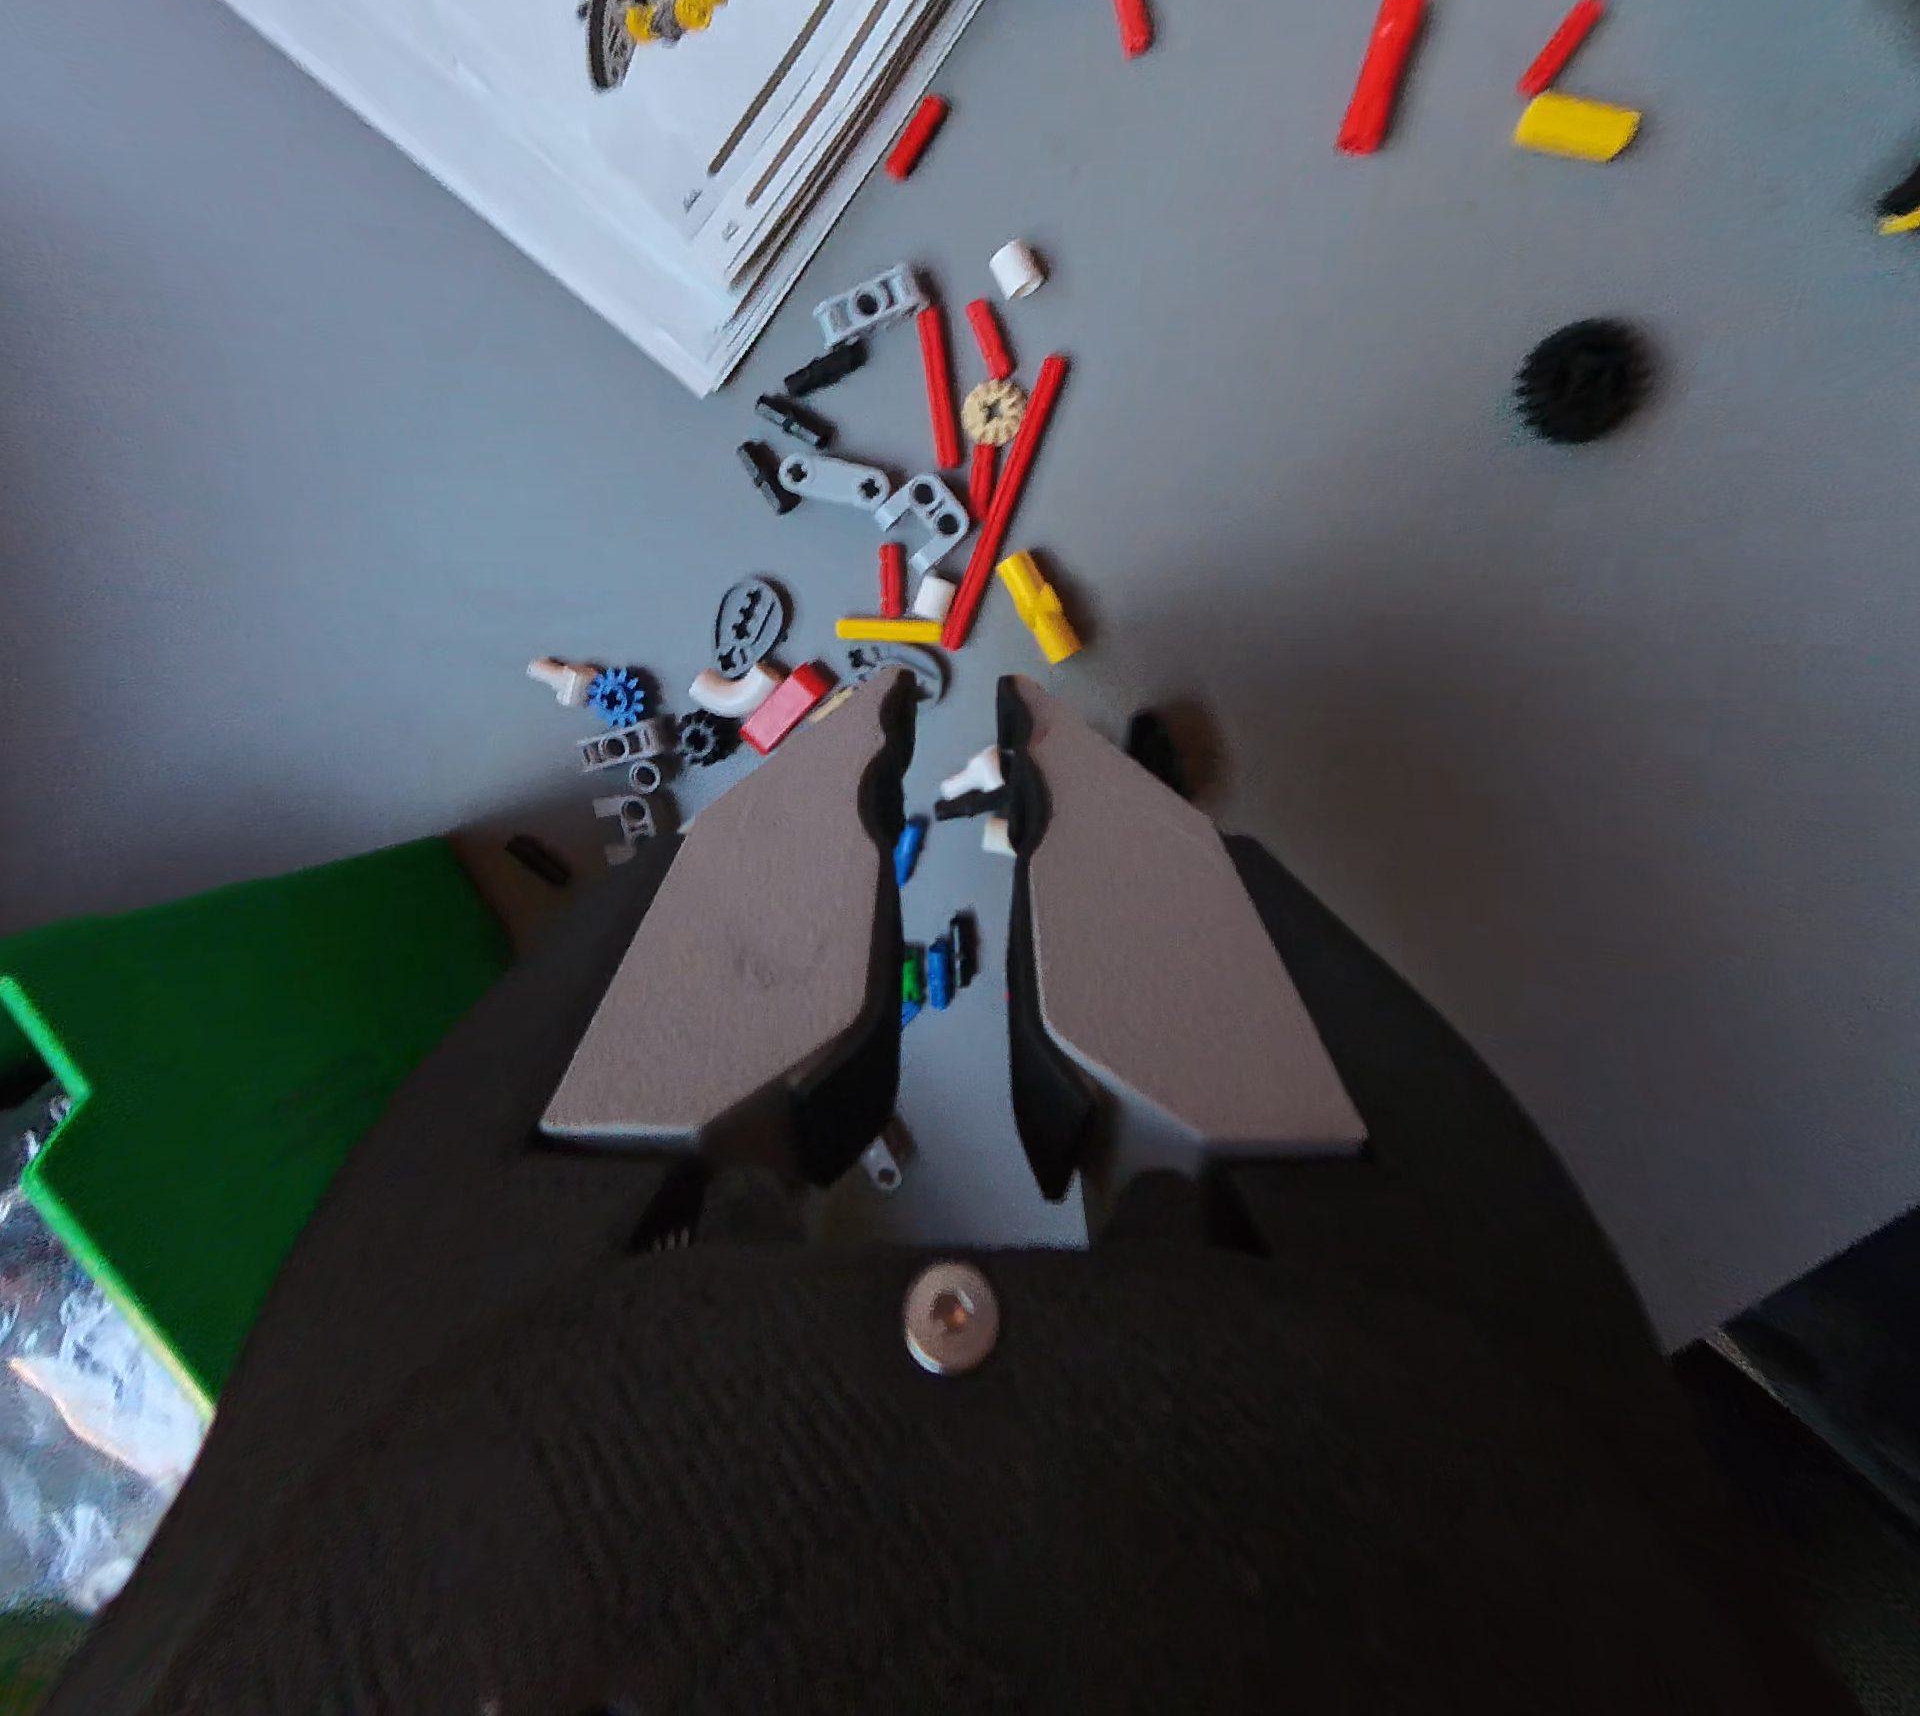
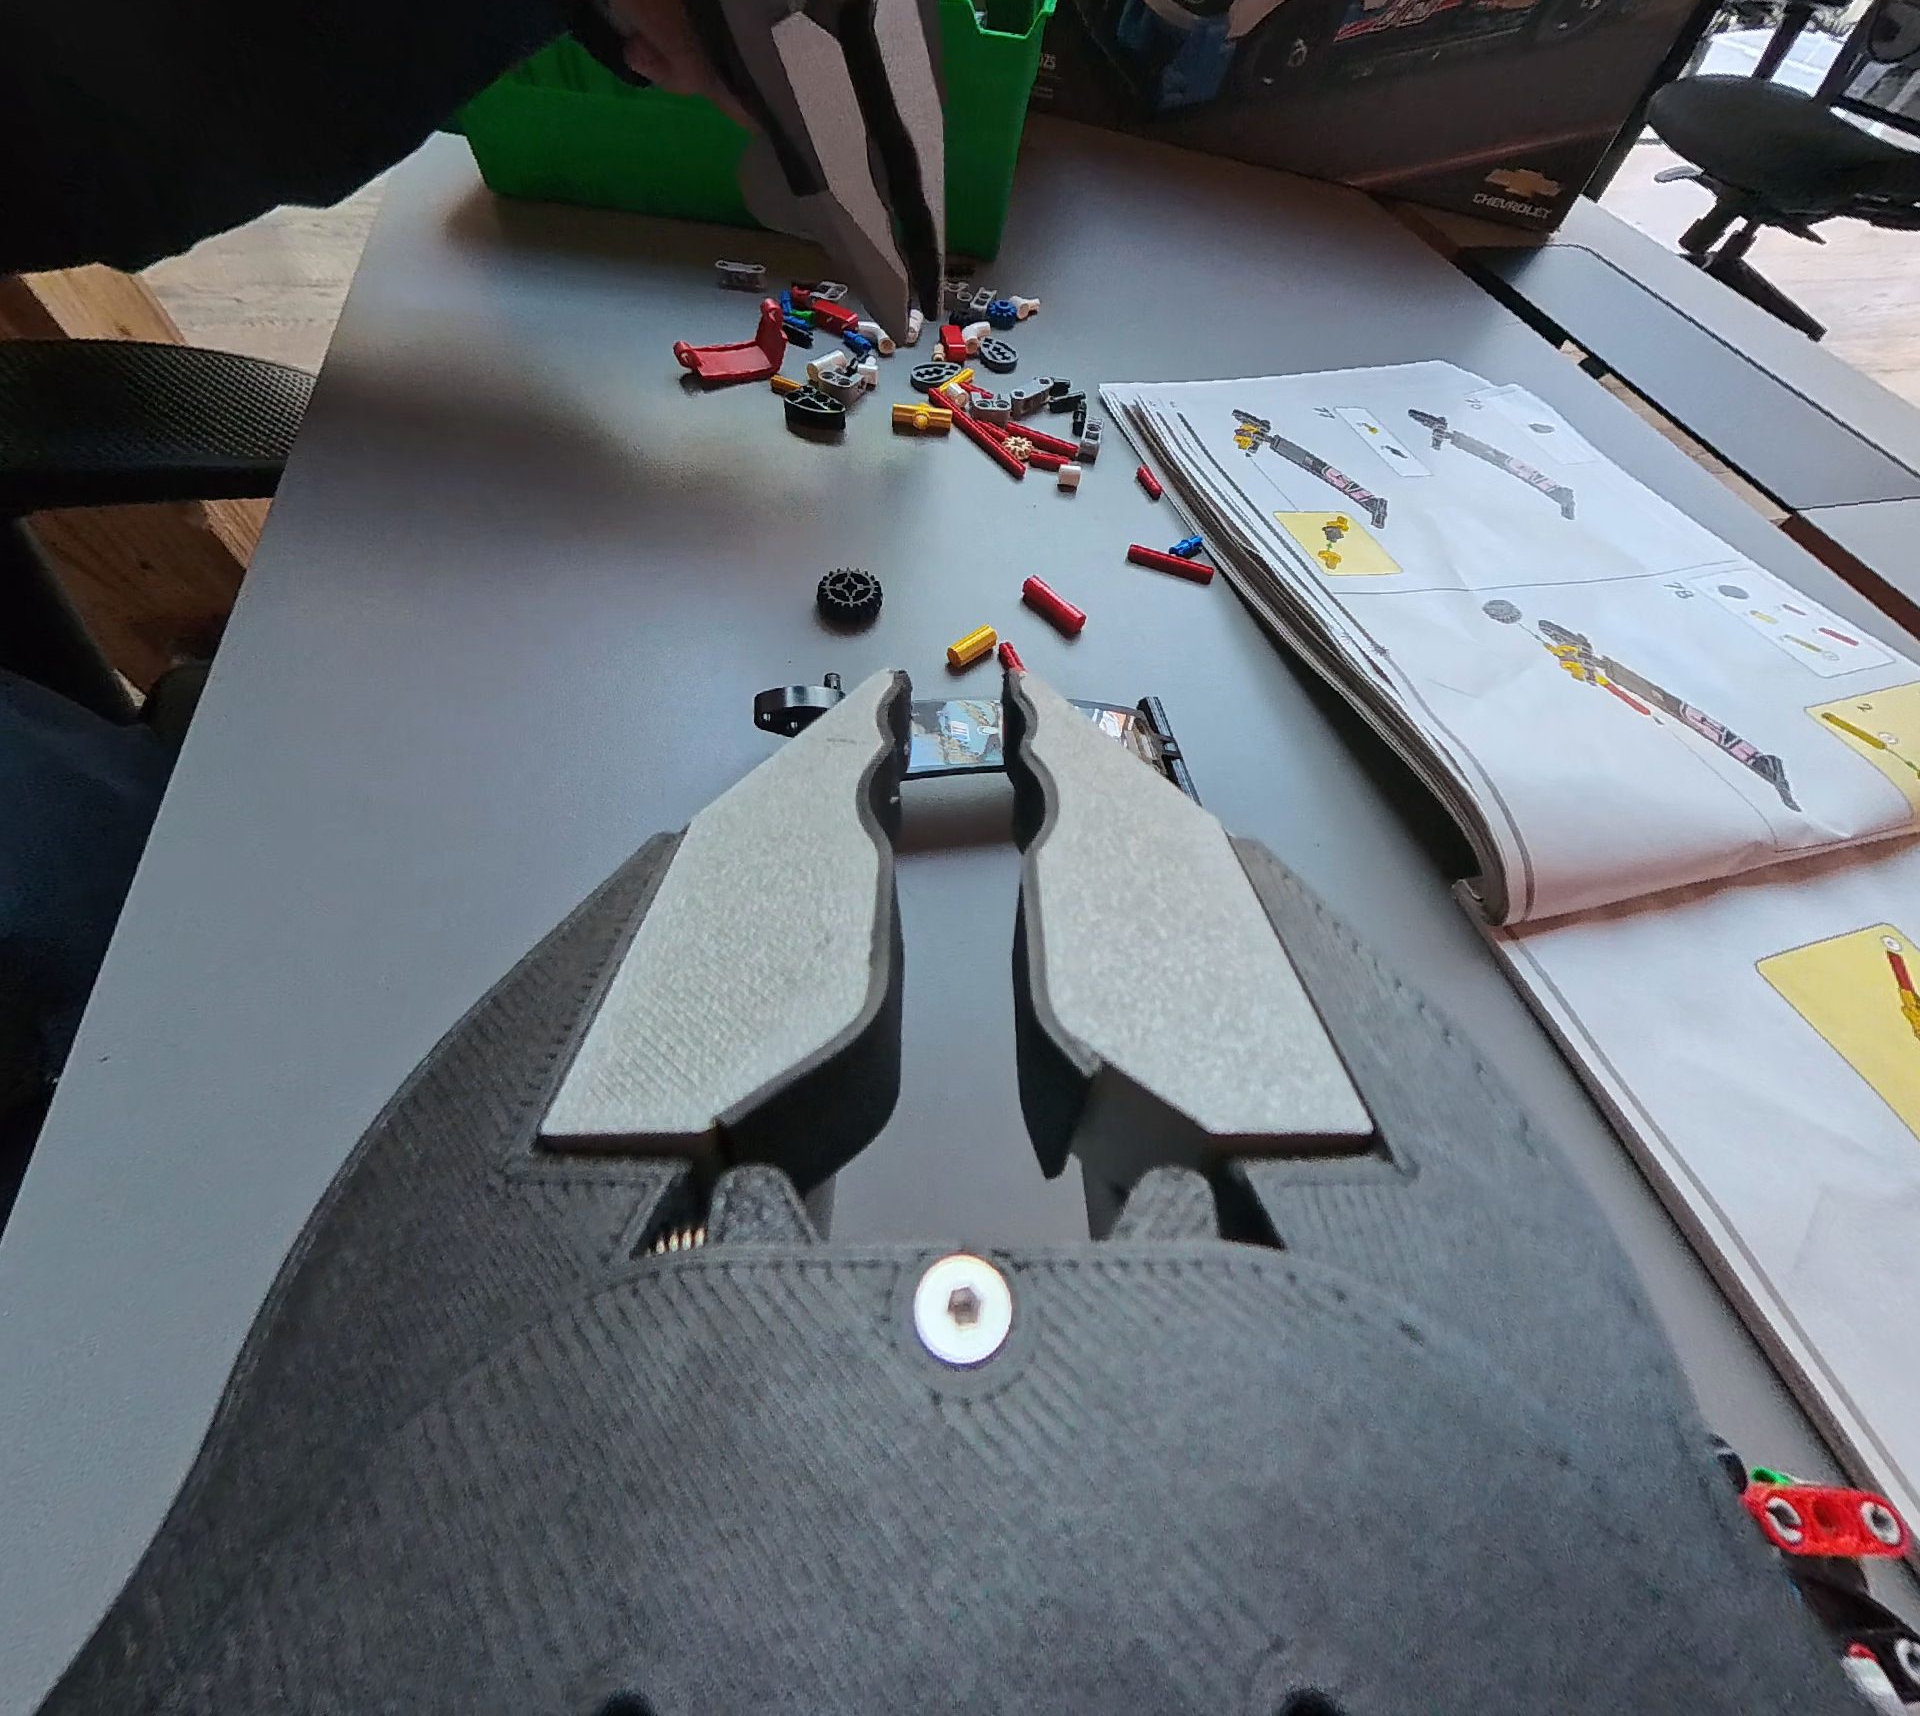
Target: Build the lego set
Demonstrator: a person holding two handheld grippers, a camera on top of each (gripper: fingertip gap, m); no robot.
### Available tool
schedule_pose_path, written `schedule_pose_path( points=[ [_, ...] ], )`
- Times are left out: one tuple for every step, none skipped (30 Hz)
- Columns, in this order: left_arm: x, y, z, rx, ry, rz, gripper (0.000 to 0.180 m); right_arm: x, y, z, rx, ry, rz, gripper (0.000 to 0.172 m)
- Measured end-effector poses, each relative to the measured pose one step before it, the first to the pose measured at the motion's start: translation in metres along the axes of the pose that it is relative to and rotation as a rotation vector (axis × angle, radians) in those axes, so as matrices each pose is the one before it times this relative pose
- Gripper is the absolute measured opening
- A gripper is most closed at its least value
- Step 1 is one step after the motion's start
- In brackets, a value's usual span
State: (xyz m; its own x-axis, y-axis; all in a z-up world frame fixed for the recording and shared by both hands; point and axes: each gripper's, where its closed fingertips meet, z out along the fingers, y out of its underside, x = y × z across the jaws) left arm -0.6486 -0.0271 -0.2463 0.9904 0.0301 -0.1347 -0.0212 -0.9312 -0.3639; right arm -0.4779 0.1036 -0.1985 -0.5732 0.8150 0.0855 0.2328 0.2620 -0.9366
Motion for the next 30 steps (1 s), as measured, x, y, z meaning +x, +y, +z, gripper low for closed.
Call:
schedule_pose_path(
  points=[
    [-0.00434,0.00313,0.00028,-0.007,-0.015,-0.0103,0.012,0.00023,-0.00006,-0.00022,0.0013,0.0012,0.001,0.014],
    [-0.00382,0.00246,-0.00021,-0.0039,-0.0097,-0.0091,0.012,0.00008,-0.00015,-0.00003,0.0014,0.0008,0.0007,0.014],
    [-0.0036,0.00135,-0.00052,0.0018,-0.0078,-0.0091,0.012,-0.00004,-0.00008,0.00011,0.0004,-0.0004,0.0006,0.014],
    [-0.00336,-0.00034,-0.00038,0.0087,-0.0059,-0.0113,0.012,-0.00015,0.00015,0.00018,-0.0009,-0.0012,0.0002,0.015],
    [-0.00214,-0.00109,-0.00003,0.0107,0.0005,-0.0098,0.012,-0.00031,0.00025,0.00043,-0.0019,-0.0008,-0.0008,0.015],
    [-0.00091,-0.00167,0.0006,0.0108,0.0059,-0.0047,0.012,-0.0002,0.00017,0.00032,-0.0018,-0.0002,-0.0018,0.014],
    [-0.00012,-0.00201,0.00147,0.0099,0.0103,-0.0046,0.012,-0.00037,0.00025,0.00033,-0.0017,-0.0005,-0.002,0.014],
    [0.0006,-0.00163,0.00226,0.005,0.015,-0.0085,0.012,-0.00033,0.0001,0.00033,-0.0014,-0.0001,-0.0018,0.014],
    [0.00067,-0.00126,0.00287,-0.0005,0.0142,-0.0075,0.014,-0.00008,0.0002,0.0001,-0.0013,0.0007,-0.0011,0.014],
    [-0.00017,-0.00081,0.00322,-0.0038,0.0068,-0.0011,0.015,0.00009,0.0002,0.00009,-0.0011,0.0008,-0.0002,0.014],
    [-0.00067,-0.00068,0.00337,-0.005,0.0018,0.0077,0.016,0.00014,0.00015,-0.00014,0.0001,0.0005,0.0004,0.014],
    [0.00015,-0.00056,0.00364,-0.0052,0.0044,0.0157,0.017,0.0002,-0.00008,-0.00022,0.0006,0.0005,0.001,0.014],
    [-0.00013,-0.00032,0.00349,-0.0052,0.0032,0.0193,0.019,0.00023,-0.00008,-0.00026,0.0008,0.0002,0.0012,0.014],
    [-0.00097,0.00034,0.0032,-0.0076,-0.0014,0.017,0.019,0.00014,-0.00014,-0.0003,0.0014,0.0,0.0011,0.014],
    [-0.00076,0.00167,0.00281,-0.0148,0.002,0.0137,0.018,0.00006,-0.00019,-0.00017,0.0014,-0.0005,0.001,0.014],
    [0.00025,-0.00018,0.00116,-0.0027,0.0099,0.0096,0.015,0.00001,-0.00013,-0.00009,0.0007,-0.0008,0.0007,0.014],
    [0.00002,-0.0012,-0.00014,0.0043,0.0083,0.0053,0.015,-0.00012,0.0,0.00007,-0.0002,-0.0013,0.0,0.014],
    [-0.00193,0.00143,0.0004,-0.0134,-0.0046,0.004,0.015,-0.00028,-0.00014,0.00011,-0.0002,-0.001,-0.0013,0.014],
    [-0.00115,0.00053,0.00015,-0.0067,-0.0029,0.0055,0.016,-0.00036,-0.00005,0.00011,-0.0003,-0.0009,-0.0021,0.014],
    [0.00094,0.00032,0.00008,-0.0056,0.0081,0.0046,0.016,-0.00044,-0.00014,0.00018,-0.0006,-0.0012,-0.0019,0.014],
    [0.00139,0.00008,-0.00017,-0.0035,0.008,0.0044,0.017,-0.00034,0.0,0.00016,-0.0007,-0.001,-0.0018,0.014],
    [0.00127,0.00021,-0.00014,-0.0036,0.0058,0.0063,0.018,-0.00022,0.00014,0.00023,-0.0013,-0.0004,-0.0014,0.014],
    [0.001,0.00002,-0.00014,-0.0018,0.0038,0.0061,0.019,-0.00013,0.00008,0.00004,-0.0009,-0.0002,-0.0009,0.014],
    [0.00047,0.00005,0.00003,-0.0004,0.0017,0.0039,0.019,0.00001,0.00013,0.00008,-0.0004,-0.0003,0.0,0.014],
    [0.00039,-0.00032,0.00015,0.0016,0.0037,0.0018,0.019,-0.00001,0.00001,0.00002,-0.0001,-0.0008,0.0005,0.014],
    [0.00099,-0.00016,0.00013,0.0026,0.0099,0.0014,0.019,0.00005,0.0,-0.00008,0.0004,-0.0004,0.0008,0.014],
    [0.00122,0.00002,0.00005,0.002,0.0122,0.0028,0.019,0.00013,0.00002,-0.00002,0.0001,-0.0002,0.0009,0.014],
    [0.00131,0.00091,0.00037,-0.0027,0.0121,0.0034,0.02,0.00025,0.00009,-0.00006,-0.0004,0.0006,0.0009,0.014],
    [0.00052,0.00185,0.00101,-0.0077,0.0072,0.0028,0.021,0.00022,0.00031,0.00006,-0.0008,0.0003,0.0013,0.014],
    [0.00036,0.00204,0.00131,-0.0097,0.0055,0.0031,0.022,0.00006,0.00019,0.00015,-0.001,-0.0005,0.0017,0.014]
  ],
)
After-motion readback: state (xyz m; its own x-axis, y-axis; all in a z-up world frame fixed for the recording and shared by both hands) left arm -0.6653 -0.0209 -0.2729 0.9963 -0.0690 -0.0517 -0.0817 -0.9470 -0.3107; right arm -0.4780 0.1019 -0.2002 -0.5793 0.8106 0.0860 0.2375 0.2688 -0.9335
